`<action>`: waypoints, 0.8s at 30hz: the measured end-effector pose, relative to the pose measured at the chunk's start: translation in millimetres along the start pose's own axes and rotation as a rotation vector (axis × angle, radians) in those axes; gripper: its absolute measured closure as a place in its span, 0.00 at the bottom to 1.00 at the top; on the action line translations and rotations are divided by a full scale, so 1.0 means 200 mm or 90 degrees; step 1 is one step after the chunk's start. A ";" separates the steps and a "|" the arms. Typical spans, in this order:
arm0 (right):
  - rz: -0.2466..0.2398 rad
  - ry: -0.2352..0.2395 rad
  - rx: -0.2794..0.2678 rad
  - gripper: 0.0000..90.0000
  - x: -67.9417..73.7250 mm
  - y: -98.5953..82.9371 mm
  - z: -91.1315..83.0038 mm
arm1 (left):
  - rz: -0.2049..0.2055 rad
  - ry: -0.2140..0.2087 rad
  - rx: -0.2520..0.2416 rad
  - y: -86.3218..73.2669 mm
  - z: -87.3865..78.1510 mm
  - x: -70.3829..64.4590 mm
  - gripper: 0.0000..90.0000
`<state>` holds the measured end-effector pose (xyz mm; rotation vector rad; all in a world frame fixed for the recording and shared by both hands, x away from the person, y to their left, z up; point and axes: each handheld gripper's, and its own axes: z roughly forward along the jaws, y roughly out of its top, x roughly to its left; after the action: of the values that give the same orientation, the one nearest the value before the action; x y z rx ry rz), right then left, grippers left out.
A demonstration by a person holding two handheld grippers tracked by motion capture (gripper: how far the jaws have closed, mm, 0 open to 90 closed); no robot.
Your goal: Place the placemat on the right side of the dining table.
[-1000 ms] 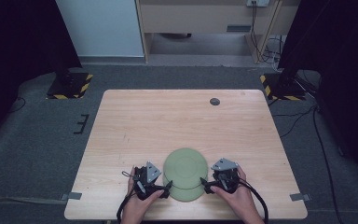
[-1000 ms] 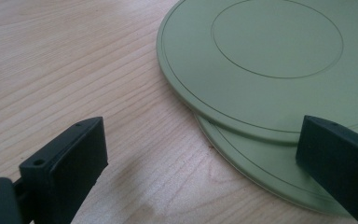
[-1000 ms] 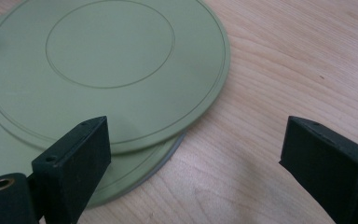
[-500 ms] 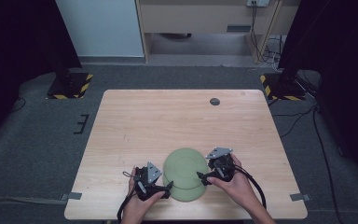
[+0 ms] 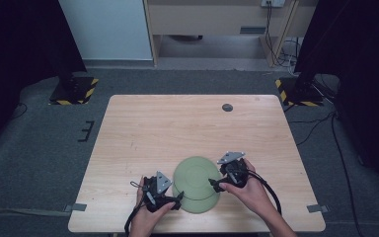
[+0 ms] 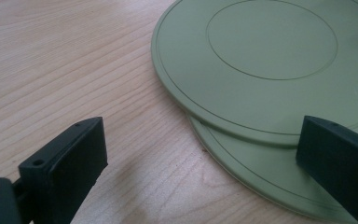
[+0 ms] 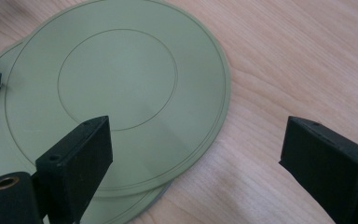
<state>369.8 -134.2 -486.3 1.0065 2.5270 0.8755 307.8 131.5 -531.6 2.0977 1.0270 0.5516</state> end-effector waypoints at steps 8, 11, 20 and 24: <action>-0.006 0.016 0.017 0.09 -0.03 0.10 0.03 | 0.007 -0.001 0.001 0.00 0.00 -0.01 0.02; -0.020 0.017 0.030 0.11 -0.03 0.12 0.06 | 0.009 0.000 0.001 0.00 0.00 -0.01 0.01; -0.002 0.062 0.038 0.25 -0.05 0.15 0.15 | 0.011 0.006 0.000 0.01 0.01 -0.01 0.00; 0.013 0.073 0.050 0.25 -0.06 0.15 0.19 | 0.013 0.006 0.000 0.01 0.01 -0.01 0.01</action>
<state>412.2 -109.3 -496.8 1.0351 2.6709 0.8687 308.0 128.7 -531.3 2.1097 1.0109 0.5720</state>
